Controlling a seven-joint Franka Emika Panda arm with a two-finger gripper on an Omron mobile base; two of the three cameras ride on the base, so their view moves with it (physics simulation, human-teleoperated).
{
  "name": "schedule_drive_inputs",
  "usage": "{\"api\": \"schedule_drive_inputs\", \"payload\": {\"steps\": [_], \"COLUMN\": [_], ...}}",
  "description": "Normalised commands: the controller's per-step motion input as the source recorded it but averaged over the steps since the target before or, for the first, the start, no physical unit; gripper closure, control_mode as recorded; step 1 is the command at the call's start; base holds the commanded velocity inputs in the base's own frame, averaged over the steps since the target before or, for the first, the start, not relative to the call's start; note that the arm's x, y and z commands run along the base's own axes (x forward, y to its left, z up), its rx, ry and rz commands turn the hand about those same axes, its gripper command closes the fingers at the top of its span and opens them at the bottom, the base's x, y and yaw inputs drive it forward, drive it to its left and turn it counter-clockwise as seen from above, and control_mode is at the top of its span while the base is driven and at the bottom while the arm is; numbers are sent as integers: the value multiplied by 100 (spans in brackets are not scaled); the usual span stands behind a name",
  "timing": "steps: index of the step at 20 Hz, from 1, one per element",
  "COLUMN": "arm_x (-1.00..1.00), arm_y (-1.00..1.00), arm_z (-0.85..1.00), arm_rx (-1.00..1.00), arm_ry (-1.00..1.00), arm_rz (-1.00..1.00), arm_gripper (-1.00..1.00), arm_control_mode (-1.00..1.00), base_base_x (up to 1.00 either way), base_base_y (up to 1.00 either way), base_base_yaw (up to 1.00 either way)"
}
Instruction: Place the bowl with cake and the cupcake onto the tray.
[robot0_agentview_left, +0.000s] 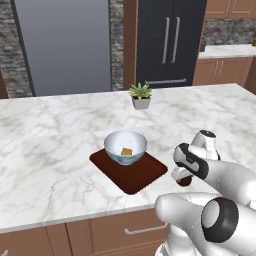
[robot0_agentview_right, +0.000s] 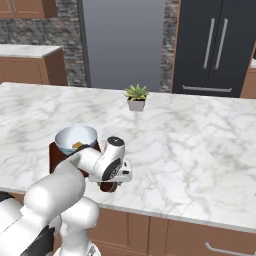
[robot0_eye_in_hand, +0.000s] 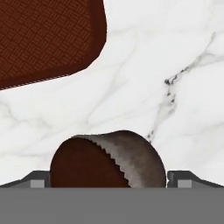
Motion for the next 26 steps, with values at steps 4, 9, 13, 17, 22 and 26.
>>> {"api": "schedule_drive_inputs", "payload": {"steps": [4, 9, 13, 17, 22, 26], "arm_x": [4, -16, -32, -3, 6, 26], "arm_y": [32, 18, -2, -1, 0, 5], "arm_z": [-52, -19, 17, 29, 29, 23], "arm_rx": [-1, 0, 0, 2, 15, 15], "arm_ry": [0, -2, -7, -5, -4, -3], "arm_rz": [15, 12, 5, 4, 2, 1], "arm_gripper": [100, 100, 100, 100, 100, 100], "arm_control_mode": [-100, -100, -100, -100, -100, -100], "base_base_x": [0, 0, 0, 0, 0, 0], "base_base_y": [0, 0, 0, 0, 0, 0], "base_base_yaw": [0, 0, 0, 0, 0, 0]}}
